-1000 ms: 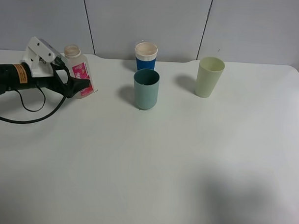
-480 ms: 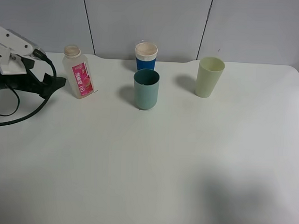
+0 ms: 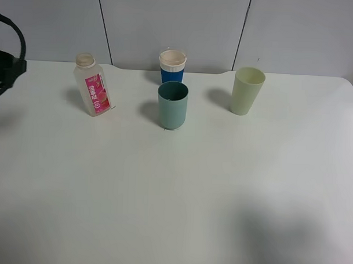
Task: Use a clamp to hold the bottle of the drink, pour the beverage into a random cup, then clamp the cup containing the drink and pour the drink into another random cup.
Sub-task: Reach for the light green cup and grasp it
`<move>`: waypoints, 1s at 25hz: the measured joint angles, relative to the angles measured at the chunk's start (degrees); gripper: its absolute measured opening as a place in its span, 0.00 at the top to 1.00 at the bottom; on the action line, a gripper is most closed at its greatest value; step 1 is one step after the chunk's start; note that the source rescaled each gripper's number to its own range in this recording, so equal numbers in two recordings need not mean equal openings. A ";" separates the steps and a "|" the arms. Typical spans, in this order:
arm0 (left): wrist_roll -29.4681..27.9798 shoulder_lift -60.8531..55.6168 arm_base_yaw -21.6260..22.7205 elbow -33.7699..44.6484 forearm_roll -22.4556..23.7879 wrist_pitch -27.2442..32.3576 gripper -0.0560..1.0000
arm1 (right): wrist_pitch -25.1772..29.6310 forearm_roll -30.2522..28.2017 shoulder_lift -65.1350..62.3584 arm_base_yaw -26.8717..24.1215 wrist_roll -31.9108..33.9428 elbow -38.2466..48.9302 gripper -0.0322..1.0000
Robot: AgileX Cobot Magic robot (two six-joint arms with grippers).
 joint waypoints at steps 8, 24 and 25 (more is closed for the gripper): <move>9.98 -17.41 0.00 -10.10 -12.91 29.56 0.02 | 0.00 0.00 0.00 0.00 0.00 0.00 0.00; 9.98 -42.71 0.00 -17.57 -19.09 55.57 0.02 | 0.00 0.00 0.00 0.00 0.00 0.00 0.00; 9.98 -44.18 0.00 -17.57 -19.09 57.32 0.02 | 0.00 0.00 0.00 0.00 0.00 0.00 0.00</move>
